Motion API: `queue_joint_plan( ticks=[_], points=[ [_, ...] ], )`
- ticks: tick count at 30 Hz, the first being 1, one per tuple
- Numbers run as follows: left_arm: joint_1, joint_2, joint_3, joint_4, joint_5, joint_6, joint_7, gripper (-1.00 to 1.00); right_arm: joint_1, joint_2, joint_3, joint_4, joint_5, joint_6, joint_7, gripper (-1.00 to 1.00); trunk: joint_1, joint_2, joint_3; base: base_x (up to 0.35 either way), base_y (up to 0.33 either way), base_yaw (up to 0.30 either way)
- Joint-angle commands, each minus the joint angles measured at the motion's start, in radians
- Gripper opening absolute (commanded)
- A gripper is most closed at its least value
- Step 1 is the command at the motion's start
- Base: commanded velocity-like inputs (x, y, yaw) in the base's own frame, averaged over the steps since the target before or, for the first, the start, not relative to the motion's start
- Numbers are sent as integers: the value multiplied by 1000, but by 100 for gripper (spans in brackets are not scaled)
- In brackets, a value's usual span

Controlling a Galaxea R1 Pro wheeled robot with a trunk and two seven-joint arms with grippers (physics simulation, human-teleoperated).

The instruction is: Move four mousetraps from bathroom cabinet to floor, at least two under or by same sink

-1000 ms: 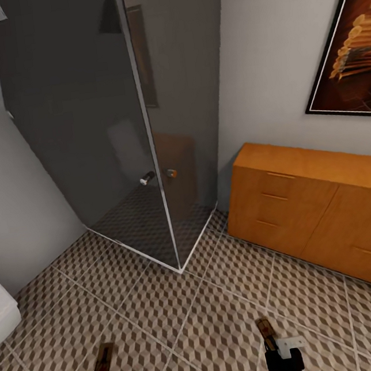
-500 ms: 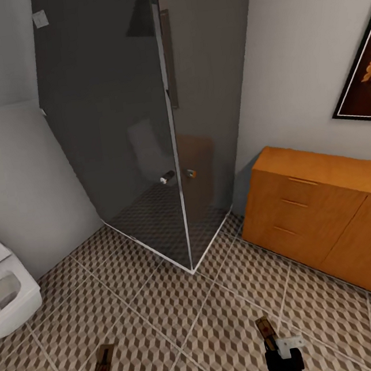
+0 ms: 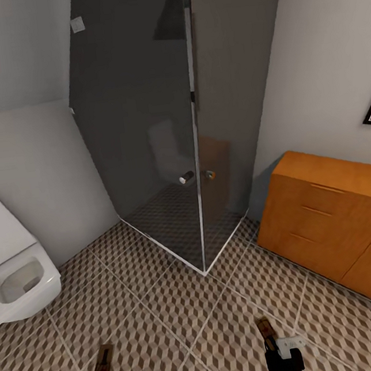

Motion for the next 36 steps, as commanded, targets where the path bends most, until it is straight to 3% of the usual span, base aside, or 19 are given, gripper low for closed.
queue_joint_plan(
  ticks=[1,36],
  points=[
    [0,0,0,0,0,0,0,-100,0,0,0,0,0,0,0,-100,0,0,1,0,0,208],
    [0,-1,0,0,0,0,0,-100,0,0,0,0,0,0,-1,-100,0,0,42,0,0,208]
  ],
)
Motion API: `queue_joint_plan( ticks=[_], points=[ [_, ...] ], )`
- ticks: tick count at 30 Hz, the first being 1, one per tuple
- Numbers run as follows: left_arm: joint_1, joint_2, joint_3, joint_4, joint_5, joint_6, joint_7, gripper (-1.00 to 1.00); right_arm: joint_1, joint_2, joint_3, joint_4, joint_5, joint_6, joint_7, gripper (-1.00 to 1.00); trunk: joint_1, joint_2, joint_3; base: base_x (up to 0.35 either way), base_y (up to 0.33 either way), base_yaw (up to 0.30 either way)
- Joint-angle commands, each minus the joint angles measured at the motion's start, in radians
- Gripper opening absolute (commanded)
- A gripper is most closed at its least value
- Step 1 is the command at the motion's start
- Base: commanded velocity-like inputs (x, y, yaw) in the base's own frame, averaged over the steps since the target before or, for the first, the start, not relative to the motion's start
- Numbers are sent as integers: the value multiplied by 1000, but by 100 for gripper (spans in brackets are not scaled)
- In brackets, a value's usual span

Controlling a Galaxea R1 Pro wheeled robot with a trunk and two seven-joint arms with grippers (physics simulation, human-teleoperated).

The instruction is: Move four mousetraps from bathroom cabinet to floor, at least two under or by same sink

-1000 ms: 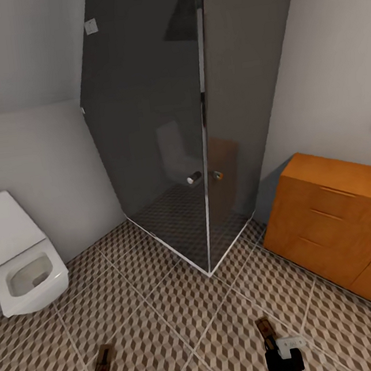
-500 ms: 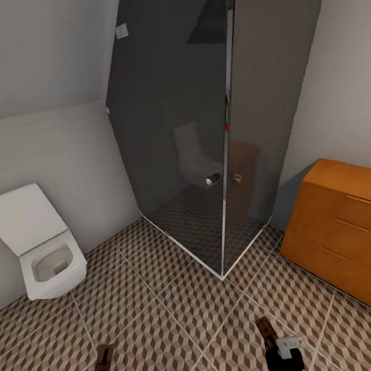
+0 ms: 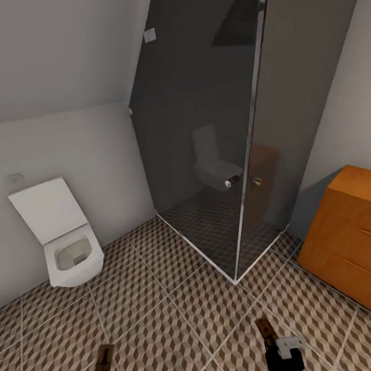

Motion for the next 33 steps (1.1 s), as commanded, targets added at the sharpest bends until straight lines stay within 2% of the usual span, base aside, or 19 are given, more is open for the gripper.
queue_joint_plan(
  ticks=[1,33],
  points=[
    [0,0,0,0,0,0,0,-100,0,0,0,0,0,0,0,-100,0,0,1,0,0,213],
    [0,-7,0,0,0,0,1,-100,0,0,0,0,0,0,0,-100,0,0,40,0,0,216]
  ],
)
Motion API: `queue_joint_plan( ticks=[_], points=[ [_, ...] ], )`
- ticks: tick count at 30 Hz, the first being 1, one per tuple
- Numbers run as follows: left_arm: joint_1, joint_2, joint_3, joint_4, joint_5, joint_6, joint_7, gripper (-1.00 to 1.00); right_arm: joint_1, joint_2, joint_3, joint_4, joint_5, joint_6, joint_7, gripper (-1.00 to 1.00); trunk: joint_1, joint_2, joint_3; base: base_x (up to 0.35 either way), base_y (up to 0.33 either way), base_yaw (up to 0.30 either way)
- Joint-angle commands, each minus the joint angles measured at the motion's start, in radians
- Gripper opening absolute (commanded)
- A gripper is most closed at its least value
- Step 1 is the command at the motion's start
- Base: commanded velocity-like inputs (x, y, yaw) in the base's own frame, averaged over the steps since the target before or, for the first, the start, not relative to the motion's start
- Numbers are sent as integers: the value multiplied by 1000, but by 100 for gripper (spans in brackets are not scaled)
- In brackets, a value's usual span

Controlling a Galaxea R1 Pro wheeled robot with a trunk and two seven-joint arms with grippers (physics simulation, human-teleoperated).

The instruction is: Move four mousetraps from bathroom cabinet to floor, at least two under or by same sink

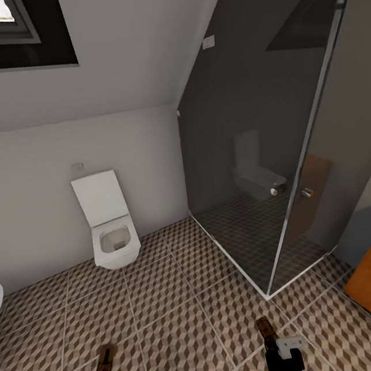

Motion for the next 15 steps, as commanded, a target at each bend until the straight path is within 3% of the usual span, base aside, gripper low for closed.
queue_joint_plan(
  ticks=[1,15],
  points=[
    [0,0,0,0,0,0,0,-100,0,0,0,0,0,0,0,-100,0,0,1,0,0,217],
    [0,0,0,0,0,0,0,-100,0,0,0,0,0,0,0,-100,0,0,18,0,0,217]
  ],
)
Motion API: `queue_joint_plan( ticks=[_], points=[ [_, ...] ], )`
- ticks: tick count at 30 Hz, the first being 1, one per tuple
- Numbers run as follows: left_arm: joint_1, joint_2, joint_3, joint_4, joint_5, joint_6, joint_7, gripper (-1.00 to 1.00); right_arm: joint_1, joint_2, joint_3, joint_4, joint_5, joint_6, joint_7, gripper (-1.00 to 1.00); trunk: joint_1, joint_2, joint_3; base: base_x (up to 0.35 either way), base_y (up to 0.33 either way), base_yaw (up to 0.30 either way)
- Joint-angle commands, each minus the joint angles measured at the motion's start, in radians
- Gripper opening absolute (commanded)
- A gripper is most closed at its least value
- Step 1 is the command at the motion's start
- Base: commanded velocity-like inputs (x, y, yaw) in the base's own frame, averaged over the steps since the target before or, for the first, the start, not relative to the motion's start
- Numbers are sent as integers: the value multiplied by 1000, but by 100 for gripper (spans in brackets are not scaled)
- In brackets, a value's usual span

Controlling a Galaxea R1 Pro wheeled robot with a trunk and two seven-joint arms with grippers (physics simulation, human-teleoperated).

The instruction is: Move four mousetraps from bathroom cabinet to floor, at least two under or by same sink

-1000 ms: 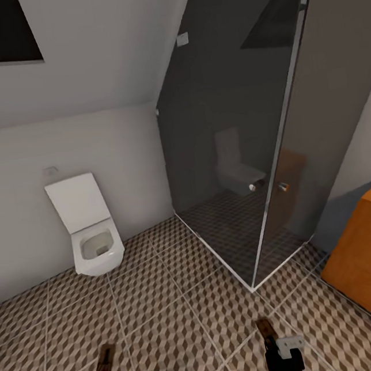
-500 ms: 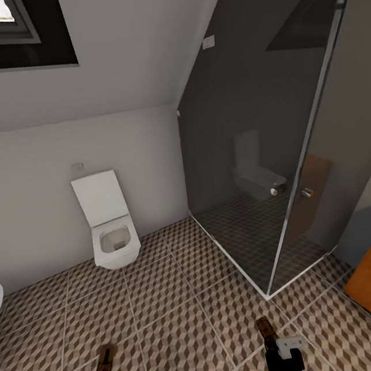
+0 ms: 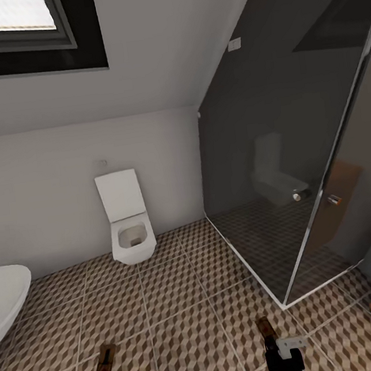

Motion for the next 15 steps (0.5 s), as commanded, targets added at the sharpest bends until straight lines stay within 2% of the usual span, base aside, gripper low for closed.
queue_joint_plan(
  ticks=[1,15],
  points=[
    [0,0,0,0,0,0,0,-100,0,0,0,0,0,0,0,-100,0,0,1,0,0,217],
    [0,0,0,0,0,0,0,-100,0,0,0,0,0,0,0,-100,0,0,18,0,0,217]
  ],
)
